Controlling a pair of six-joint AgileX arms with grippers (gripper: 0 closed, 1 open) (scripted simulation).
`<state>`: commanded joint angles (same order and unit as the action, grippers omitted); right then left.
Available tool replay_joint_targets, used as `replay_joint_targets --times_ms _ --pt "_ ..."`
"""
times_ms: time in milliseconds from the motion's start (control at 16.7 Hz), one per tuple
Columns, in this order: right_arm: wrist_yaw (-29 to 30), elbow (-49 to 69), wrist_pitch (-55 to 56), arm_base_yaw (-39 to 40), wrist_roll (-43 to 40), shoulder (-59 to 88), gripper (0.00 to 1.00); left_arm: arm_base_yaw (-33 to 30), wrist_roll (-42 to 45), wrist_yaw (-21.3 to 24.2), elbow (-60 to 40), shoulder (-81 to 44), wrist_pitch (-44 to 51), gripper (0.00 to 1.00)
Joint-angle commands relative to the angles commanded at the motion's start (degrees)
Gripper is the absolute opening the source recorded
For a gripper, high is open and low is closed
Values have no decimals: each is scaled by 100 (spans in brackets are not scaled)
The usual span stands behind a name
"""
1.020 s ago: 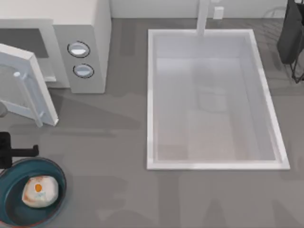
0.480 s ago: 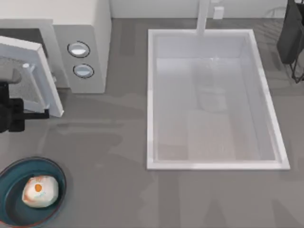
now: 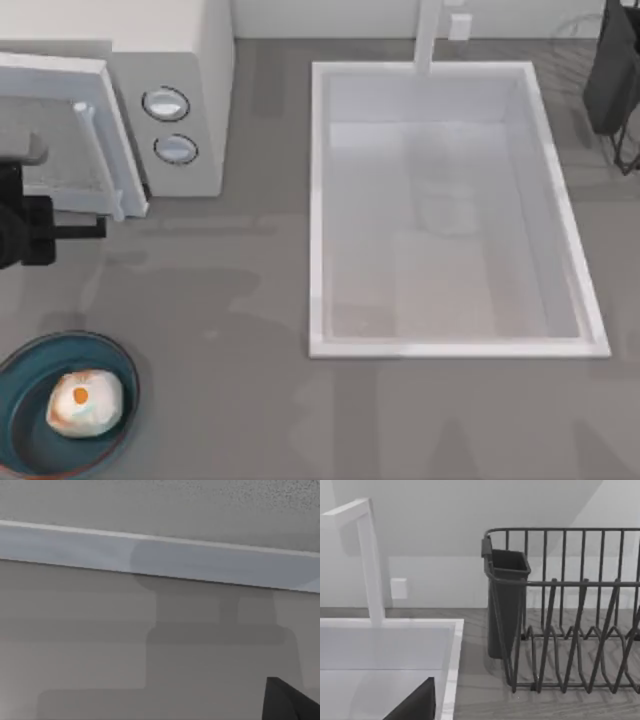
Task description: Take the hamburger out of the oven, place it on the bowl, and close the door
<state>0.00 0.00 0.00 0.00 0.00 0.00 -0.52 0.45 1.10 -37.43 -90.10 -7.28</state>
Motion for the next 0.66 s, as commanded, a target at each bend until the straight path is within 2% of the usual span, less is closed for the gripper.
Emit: replay_joint_targets --times_ms 420,660 --pt "0 0 0 0 0 0 100 -33 -9 -3 -1798 -1635 128 0" --pt "0 0 0 0 0 0 100 -42 -12 -4 -2192 -2012 169 0"
